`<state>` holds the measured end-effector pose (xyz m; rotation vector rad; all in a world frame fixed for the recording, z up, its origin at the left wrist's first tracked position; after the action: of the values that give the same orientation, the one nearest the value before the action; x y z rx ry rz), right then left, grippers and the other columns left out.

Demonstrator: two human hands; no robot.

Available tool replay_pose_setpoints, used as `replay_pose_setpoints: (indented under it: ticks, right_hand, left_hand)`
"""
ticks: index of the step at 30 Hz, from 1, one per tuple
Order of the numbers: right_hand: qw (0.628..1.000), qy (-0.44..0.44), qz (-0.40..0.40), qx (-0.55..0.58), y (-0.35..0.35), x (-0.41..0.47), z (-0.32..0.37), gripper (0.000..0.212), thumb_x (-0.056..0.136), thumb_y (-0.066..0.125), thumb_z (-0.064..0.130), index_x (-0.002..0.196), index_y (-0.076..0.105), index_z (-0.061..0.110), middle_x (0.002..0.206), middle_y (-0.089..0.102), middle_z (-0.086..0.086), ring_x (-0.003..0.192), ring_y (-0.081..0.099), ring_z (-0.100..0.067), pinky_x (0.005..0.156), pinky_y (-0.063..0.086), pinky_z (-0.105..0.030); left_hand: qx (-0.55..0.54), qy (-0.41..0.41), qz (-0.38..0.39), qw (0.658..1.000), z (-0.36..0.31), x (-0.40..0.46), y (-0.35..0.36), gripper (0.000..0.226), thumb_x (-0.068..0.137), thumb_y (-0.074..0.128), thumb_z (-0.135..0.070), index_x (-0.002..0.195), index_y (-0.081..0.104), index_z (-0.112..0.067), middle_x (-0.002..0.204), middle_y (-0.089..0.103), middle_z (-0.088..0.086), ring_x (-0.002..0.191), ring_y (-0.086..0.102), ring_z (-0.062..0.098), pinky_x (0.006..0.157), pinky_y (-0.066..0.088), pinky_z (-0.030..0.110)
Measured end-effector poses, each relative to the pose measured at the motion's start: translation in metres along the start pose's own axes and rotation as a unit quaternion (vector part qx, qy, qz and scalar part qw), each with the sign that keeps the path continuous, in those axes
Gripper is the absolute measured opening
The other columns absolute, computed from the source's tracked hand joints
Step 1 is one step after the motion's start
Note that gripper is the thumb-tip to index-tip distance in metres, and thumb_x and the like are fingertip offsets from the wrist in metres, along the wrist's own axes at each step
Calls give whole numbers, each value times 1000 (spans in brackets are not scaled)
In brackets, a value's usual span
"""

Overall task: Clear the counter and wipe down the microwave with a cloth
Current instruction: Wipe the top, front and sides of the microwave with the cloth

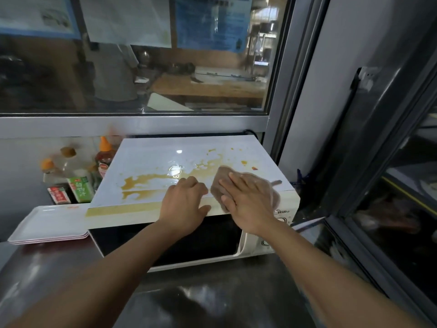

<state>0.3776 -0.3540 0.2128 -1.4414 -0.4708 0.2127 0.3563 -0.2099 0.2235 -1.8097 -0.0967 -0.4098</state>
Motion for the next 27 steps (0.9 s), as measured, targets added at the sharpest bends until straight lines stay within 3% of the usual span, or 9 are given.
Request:
replay_pose_setpoints:
  ticks: [3, 6, 10, 13, 19, 24, 27]
  right_hand:
    - [1000, -13, -3, 10, 1, 5, 13, 66, 86, 10, 51, 145, 30, 30, 155, 23, 5, 141, 19, -21, 108, 10, -39]
    - [999, -11, 23, 38, -1, 2, -10, 61, 90, 12, 50, 146, 29, 31, 157, 19, 4, 144, 12, -17, 113, 8, -38]
    - [999, 43, -8, 15, -12, 2, -62, 43, 99, 24, 35, 135, 46, 26, 145, 42, 0, 133, 34, -18, 108, 20, -34]
    - [997, 73, -7, 23, -6, 20, -90, 40, 98, 30, 29, 135, 44, 28, 142, 41, 3, 132, 35, -19, 108, 27, -36]
    - [996, 57, 7, 69, 11, 92, -122, 30, 99, 26, 27, 120, 48, 27, 137, 40, 7, 128, 34, -18, 101, 34, -41]
    - [998, 40, 0, 54, 15, 144, -125, 29, 93, 27, 28, 109, 51, 28, 131, 47, 9, 122, 43, -18, 93, 33, -34]
    - [998, -23, 46, 19, 24, 140, -105, 46, 91, 21, 38, 134, 38, 37, 150, 33, 10, 138, 30, -19, 110, 26, -45]
  left_hand:
    - [-14, 3, -9, 1000, 2, 2, -3, 33, 83, 65, -37, 112, 60, -25, 102, 56, -4, 102, 53, 19, 86, 38, 29]
    - [-9, -2, 12, 1000, 4, 7, -1, 35, 83, 63, -41, 114, 59, -25, 106, 56, -5, 105, 52, 17, 89, 38, 29]
    - [-38, -32, -13, 999, 4, 18, -4, 34, 85, 60, -41, 112, 61, -20, 107, 55, -2, 106, 52, 20, 86, 39, 31]
    - [-48, -56, -31, 997, 0, 31, -1, 33, 86, 58, -37, 114, 60, -20, 113, 52, -2, 111, 48, 19, 85, 39, 30]
    - [16, -22, 39, 999, -18, 73, 19, 38, 88, 51, -37, 123, 55, -24, 134, 47, -8, 122, 41, 17, 99, 34, 32]
    - [44, -27, 69, 996, -20, 88, 29, 36, 87, 52, -39, 120, 55, -25, 130, 52, -7, 118, 47, 18, 100, 35, 33]
    - [30, -33, 67, 997, -15, 90, 27, 35, 86, 55, -37, 119, 56, -25, 124, 55, -8, 114, 49, 17, 99, 36, 32]
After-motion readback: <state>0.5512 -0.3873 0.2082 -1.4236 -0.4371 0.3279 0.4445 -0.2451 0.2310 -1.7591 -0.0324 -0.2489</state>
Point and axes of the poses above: each hand's wrist, its own x-axis towards the middle knuckle, its own y-axis out of the palm, z = x × y, the point moved 5 cm from there along x, towards the middle knuckle
